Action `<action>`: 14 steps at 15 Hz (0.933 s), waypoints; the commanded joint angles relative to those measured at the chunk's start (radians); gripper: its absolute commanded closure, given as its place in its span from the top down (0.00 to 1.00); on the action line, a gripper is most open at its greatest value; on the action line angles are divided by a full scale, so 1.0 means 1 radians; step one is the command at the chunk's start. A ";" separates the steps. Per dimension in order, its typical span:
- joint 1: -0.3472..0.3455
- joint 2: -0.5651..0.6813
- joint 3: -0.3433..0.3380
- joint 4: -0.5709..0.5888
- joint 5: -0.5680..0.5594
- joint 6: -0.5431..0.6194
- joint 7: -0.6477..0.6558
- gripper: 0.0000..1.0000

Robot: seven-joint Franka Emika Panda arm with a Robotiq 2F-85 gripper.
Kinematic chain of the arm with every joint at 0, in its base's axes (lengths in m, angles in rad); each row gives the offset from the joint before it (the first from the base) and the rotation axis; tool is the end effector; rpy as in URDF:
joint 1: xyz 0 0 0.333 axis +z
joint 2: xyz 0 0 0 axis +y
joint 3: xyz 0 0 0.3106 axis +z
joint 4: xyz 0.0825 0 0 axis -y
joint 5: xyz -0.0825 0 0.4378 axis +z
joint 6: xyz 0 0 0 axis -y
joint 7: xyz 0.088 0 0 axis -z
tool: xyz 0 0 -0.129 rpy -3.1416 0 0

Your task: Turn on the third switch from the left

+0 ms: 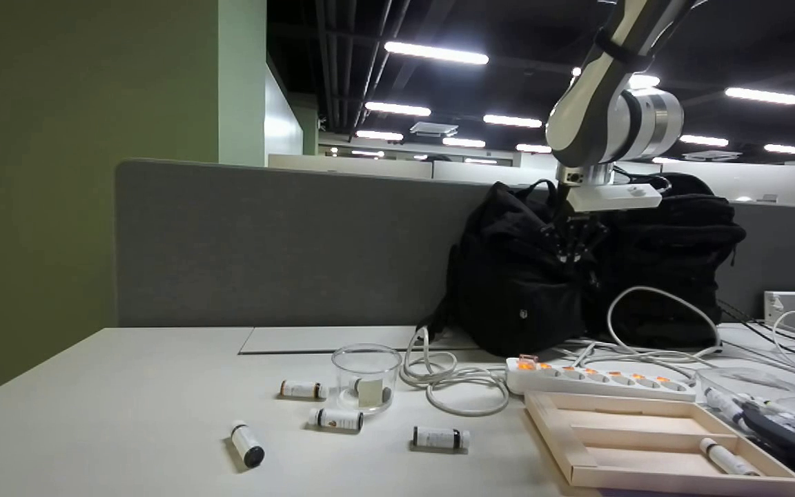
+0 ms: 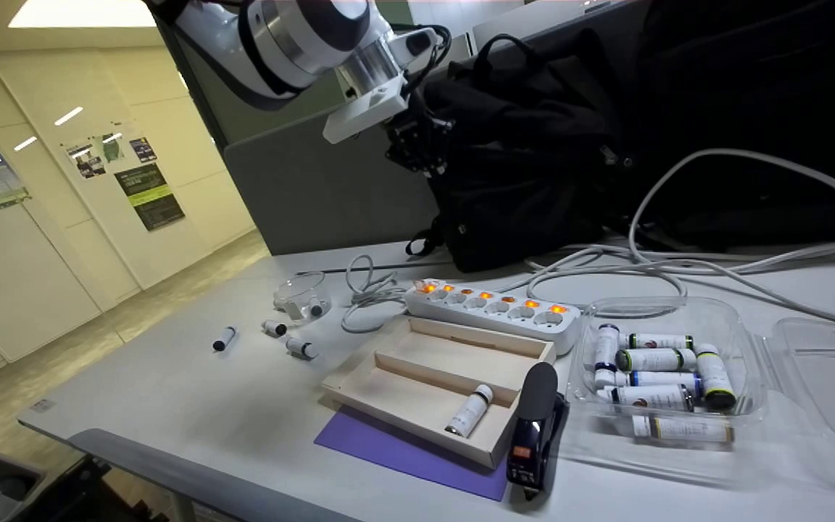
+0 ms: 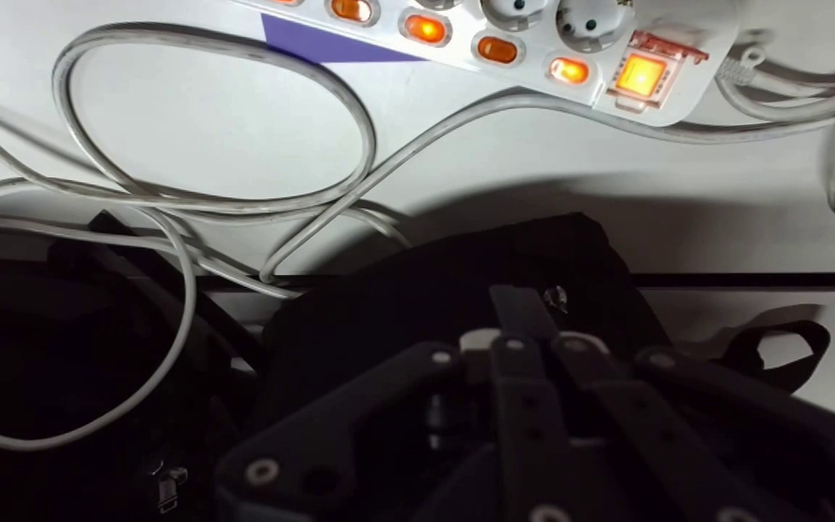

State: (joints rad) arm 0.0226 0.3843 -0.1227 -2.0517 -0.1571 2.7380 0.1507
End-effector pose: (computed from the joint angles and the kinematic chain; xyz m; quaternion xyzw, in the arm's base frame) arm 0.6592 -0.0610 0.2147 0.9854 -0.0492 0.1515 0.0595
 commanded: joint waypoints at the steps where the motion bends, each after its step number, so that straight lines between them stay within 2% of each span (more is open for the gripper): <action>1: -0.001 0.000 0.000 0.001 0.004 -0.002 -0.005 0.01; 4: -0.001 0.000 -0.001 0.002 0.004 -0.002 -0.005 0.00; 5: 0.040 0.017 -0.057 0.002 -0.068 0.069 0.064 0.00; 6: 0.026 0.024 -0.043 0.006 -0.046 0.082 0.047 0.00; 7: 0.026 0.040 -0.057 0.016 -0.037 0.133 0.068 0.00; 10: -0.036 0.079 -0.022 0.058 0.090 0.140 0.034 0.00; 14: -0.107 0.133 0.021 0.135 0.228 0.015 0.010 0.00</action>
State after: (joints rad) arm -0.0311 0.4706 -0.1407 -2.0019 -0.0015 2.8506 0.1617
